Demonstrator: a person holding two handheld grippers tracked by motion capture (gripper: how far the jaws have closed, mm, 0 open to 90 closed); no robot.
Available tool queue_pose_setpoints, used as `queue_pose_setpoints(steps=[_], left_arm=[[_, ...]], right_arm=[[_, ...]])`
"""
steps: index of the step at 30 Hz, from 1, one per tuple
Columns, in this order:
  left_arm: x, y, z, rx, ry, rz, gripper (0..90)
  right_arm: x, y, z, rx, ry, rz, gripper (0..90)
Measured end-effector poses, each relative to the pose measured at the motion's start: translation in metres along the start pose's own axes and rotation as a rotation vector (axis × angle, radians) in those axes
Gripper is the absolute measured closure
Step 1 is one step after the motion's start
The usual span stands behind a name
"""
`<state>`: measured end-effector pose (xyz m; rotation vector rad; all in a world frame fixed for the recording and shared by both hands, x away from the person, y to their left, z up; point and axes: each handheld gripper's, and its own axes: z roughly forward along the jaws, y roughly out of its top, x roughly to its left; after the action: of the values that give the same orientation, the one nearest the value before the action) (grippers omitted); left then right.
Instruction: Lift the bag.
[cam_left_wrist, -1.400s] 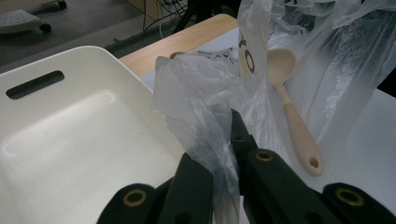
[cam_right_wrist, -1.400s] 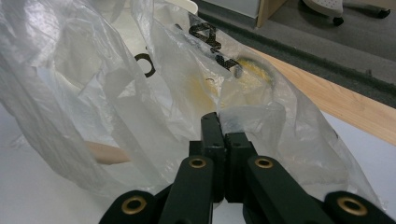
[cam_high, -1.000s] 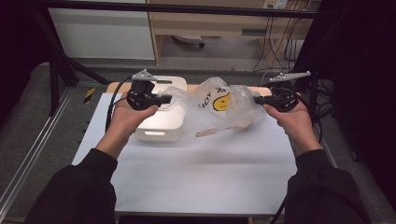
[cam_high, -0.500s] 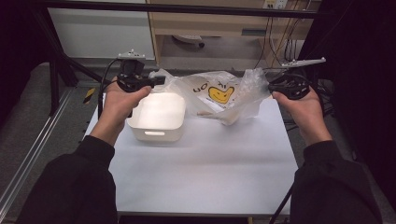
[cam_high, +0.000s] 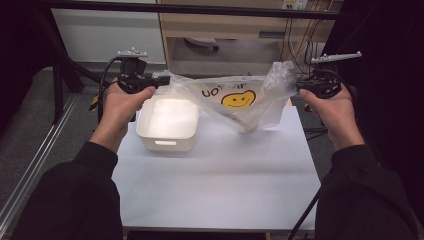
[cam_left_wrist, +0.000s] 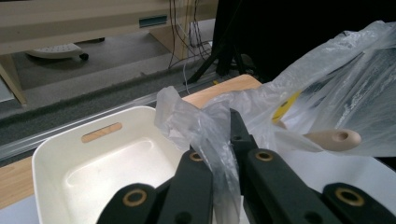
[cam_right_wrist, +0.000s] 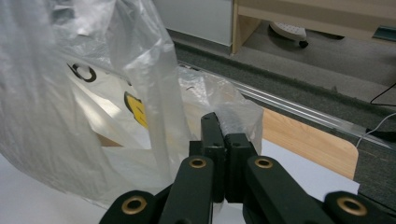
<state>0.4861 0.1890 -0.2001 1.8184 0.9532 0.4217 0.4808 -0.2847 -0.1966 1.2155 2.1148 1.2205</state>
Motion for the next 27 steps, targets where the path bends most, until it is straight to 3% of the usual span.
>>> queue_pose_setpoints(steps=[10,12,14,17,23,27], left_arm=[[-0.003,0.01,0.003,-0.005,0.01,0.003,90.0],[-0.002,0.012,0.005,-0.03,0.024,-0.011,90.0],[0.0,0.013,0.006,-0.061,0.039,-0.031,90.0],[0.004,0.013,0.007,-0.072,0.048,-0.059,90.0],[0.006,0.012,0.005,-0.089,0.067,-0.058,90.0],[0.007,0.011,0.009,-0.079,0.076,-0.047,90.0]], right_arm=[[0.0,0.024,-0.013,-0.029,-0.041,-0.015,90.0],[0.0,0.028,-0.015,-0.034,-0.047,-0.015,90.0],[0.0,0.029,-0.014,-0.03,-0.047,-0.014,90.0],[0.002,0.028,-0.012,-0.02,-0.048,-0.024,90.0],[0.003,0.027,-0.008,-0.023,-0.04,-0.022,90.0],[0.003,0.031,-0.01,-0.053,-0.041,-0.01,90.0]])
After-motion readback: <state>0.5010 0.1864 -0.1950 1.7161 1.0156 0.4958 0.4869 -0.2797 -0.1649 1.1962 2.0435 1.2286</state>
